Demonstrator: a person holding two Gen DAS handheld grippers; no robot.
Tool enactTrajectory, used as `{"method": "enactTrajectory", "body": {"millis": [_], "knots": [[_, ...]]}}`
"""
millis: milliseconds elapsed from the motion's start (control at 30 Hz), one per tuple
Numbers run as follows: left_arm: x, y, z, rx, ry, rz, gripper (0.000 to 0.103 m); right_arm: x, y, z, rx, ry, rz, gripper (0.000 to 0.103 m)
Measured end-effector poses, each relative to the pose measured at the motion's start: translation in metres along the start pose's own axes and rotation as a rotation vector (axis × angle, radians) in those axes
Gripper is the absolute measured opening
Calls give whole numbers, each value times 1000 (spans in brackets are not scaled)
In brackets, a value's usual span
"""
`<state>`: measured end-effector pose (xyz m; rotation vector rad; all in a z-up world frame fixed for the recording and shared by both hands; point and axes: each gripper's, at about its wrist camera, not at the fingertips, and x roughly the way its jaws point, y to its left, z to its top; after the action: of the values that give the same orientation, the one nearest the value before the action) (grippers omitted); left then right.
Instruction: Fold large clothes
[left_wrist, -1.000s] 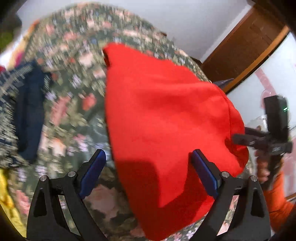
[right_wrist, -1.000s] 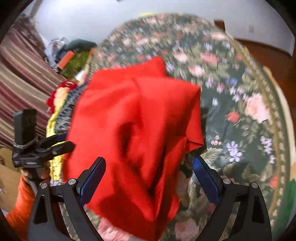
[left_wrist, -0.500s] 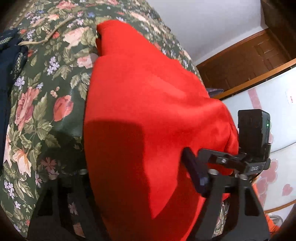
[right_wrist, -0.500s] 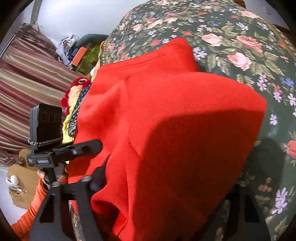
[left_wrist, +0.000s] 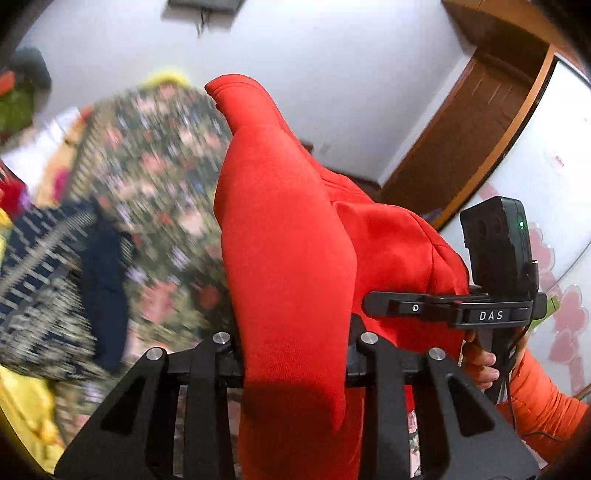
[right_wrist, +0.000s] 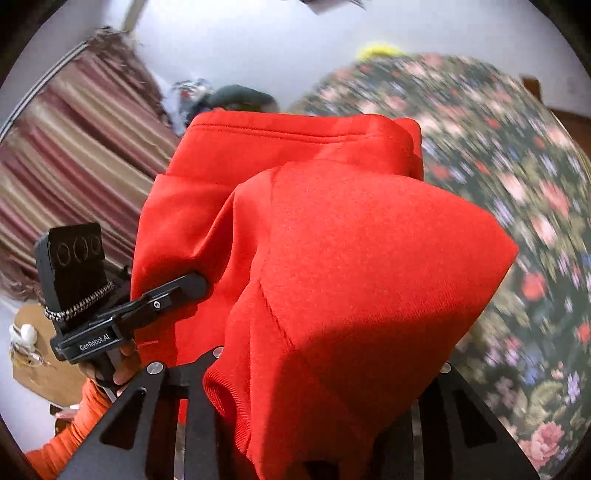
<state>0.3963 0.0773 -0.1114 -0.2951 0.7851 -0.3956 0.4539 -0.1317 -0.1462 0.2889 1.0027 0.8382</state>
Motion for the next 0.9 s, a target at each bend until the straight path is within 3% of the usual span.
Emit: {"method": "enactTrajectory", "body": {"millis": [167,267,433,600,767,833,900], "knots": [[-73,34,21,-10,-122,34,31,13,70,32,-96,-59,35,31],[-104,62,30,-14,-169,73,31,41,107,52,-129,-73,58,31],[-121,125,42,-73,-183,152,31,110,144,76,-138,-46,88,31],[-106,200,43,-197,-126,225,33,206,141,90,-49,31,113,31],[-42,280,28,-321,16,353,34,296,116,85,16,131,36,31],[-14,304,18,-323,72,407,39,322,95,80,52,163,20,32],[-7,316,13,-316,67,424,53,328,75,79,75,151,89,32]]}}
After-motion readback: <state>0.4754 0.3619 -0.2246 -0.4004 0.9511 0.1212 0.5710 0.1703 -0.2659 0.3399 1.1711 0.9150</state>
